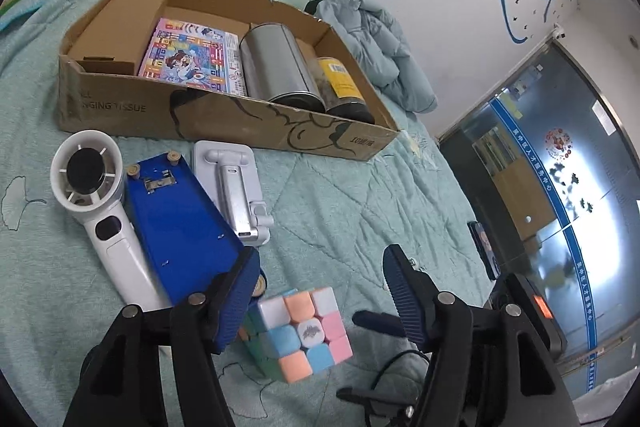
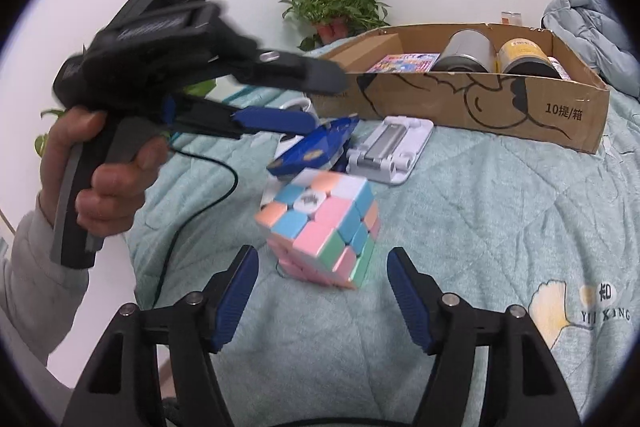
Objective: Organize rigid objects
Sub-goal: 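Lift the Rubik's cube off the quilt with the left tool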
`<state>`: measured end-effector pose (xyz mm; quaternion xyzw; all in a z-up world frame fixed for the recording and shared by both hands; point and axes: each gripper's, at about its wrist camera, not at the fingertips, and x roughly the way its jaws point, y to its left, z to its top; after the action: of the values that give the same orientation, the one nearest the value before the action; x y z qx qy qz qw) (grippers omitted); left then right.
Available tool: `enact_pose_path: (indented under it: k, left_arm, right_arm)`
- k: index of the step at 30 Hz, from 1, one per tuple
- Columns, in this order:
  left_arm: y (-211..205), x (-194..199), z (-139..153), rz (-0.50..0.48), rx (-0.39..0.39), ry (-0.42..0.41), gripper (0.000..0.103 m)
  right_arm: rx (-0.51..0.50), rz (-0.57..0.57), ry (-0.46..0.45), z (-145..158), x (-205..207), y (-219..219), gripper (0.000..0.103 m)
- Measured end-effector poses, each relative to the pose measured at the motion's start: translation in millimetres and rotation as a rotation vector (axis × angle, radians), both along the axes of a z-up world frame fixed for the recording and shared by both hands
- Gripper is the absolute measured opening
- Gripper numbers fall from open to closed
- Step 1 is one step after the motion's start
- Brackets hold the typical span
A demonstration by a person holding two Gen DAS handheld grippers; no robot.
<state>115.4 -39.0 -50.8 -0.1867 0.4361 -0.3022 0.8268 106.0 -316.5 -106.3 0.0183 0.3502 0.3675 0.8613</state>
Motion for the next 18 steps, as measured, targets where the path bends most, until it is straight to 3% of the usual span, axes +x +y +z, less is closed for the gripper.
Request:
enact_pose_path:
  k: [8, 15, 18]
  left_arm:
    - [-3.6, -7.3, -26.4, -0.041, -0.096, 0.028, 0.061]
    - [-15.0, -2.9, -25.0, -0.063, -0.066, 0.016, 0.061]
    - [-12.6, -10.2, -16.8, -0.045, -0.028, -0.013, 0.061]
  right_arm:
    - [-0.018, 0.058, -0.027, 4.3, 7.5, 7.0, 0.066]
    - [-0.058, 0.074, -0.024, 0.3, 7.5, 14.3, 0.039]
    - [-0.053, 0.059, -0.004, -1.6, 10.3, 10.3, 0.037]
